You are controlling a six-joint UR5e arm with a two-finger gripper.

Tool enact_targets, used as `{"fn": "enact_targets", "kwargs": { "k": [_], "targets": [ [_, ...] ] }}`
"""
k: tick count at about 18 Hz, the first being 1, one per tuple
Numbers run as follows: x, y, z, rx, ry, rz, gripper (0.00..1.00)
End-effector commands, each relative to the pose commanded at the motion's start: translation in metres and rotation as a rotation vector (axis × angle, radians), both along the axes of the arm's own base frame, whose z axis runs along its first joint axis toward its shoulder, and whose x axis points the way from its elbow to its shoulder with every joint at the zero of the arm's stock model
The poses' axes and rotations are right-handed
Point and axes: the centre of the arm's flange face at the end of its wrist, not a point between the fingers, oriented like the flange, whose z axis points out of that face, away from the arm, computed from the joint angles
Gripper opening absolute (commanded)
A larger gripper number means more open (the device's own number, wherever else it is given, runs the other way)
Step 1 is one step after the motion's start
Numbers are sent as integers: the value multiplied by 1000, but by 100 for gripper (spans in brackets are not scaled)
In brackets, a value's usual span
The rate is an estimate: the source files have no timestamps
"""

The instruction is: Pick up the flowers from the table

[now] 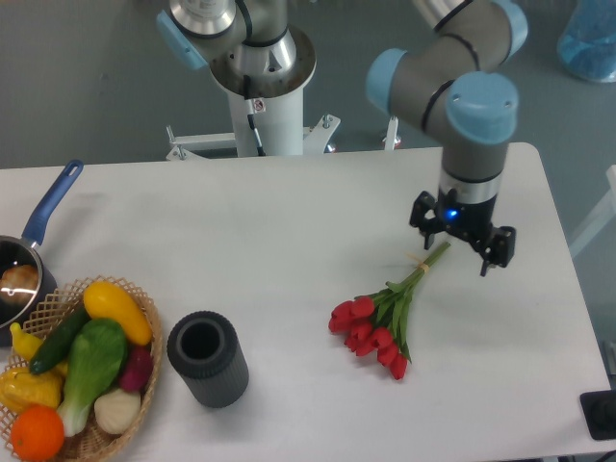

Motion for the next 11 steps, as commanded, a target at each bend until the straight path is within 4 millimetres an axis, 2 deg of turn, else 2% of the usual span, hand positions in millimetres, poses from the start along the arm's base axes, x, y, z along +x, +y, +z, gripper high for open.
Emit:
{"fn": "enact_targets", "kwargs": {
  "k": [5,7,11],
  "targets": [
    [5,4,-6,-2,-9,-10,100],
    [10,4,-15,1,-27,-11,100],
    [25,-3,-49,-12,-87,-9,100]
  ]
}}
